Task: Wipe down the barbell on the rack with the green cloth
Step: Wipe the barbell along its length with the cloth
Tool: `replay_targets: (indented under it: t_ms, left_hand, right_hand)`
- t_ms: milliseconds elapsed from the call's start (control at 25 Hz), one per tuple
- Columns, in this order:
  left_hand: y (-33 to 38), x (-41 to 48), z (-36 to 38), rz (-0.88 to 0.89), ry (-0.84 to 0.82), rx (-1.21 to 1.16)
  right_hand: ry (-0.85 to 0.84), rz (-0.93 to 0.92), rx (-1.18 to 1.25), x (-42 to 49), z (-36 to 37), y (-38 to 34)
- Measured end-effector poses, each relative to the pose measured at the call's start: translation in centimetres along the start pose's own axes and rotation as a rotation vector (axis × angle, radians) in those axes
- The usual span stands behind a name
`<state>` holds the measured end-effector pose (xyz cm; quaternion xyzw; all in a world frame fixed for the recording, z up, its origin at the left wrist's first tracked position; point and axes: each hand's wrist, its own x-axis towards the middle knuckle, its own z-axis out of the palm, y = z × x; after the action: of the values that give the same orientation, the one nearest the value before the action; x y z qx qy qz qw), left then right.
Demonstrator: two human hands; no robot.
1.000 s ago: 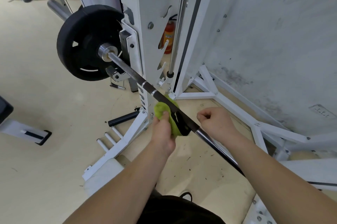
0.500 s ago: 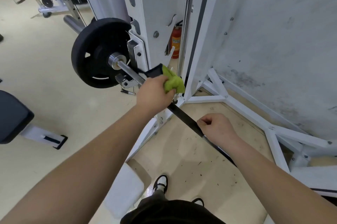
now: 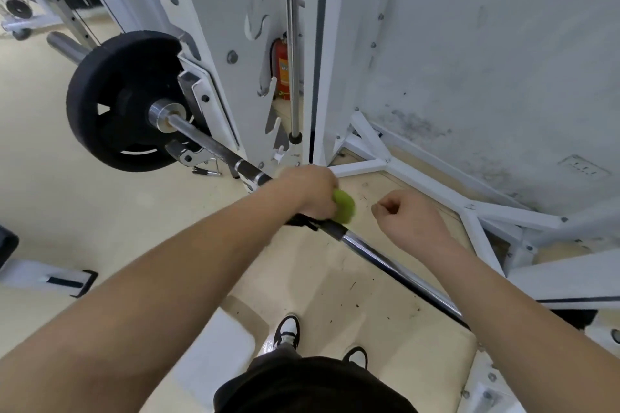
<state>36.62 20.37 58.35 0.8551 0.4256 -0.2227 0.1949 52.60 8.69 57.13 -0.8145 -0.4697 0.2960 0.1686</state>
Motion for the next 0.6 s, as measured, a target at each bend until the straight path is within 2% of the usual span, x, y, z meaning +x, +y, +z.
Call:
replay_targets:
  t_ms: [120,240,320,480,520,600]
  left_hand:
    - [-0.8,0.2,0.3,-0.124,0.140,0.169]
    - [2.2,-1.5,3.6,0.094,0.221,0.069]
    - [0.3,-2.2,4.5,0.166,0.273,-0.060]
    - [-3.9,-2.1,4.6,-0.108,0.453,-0.106]
    - [-2.8,-2.3,5.1,-0.131,0.491,-0.135]
    - [1.0,-3.2,6.4,-0.034,0.555,-0.233]
  right_hand:
    - [0.015,0.011,0.070,0.0,0.1,0.6]
    - [0.001,0.002,0.109,-0.1,0.6,0.2]
    - [-0.016,-0.032,0.101,-0.3,0.3,0.0]
    - [-0.065,-0.085,0.097,-0.2,0.0,-0.2]
    - [-0.078,-0.096,0.097,-0.1,0.4,-0.3]
    - [-0.092,-0.105,0.083,0.2,0.8,-0.5]
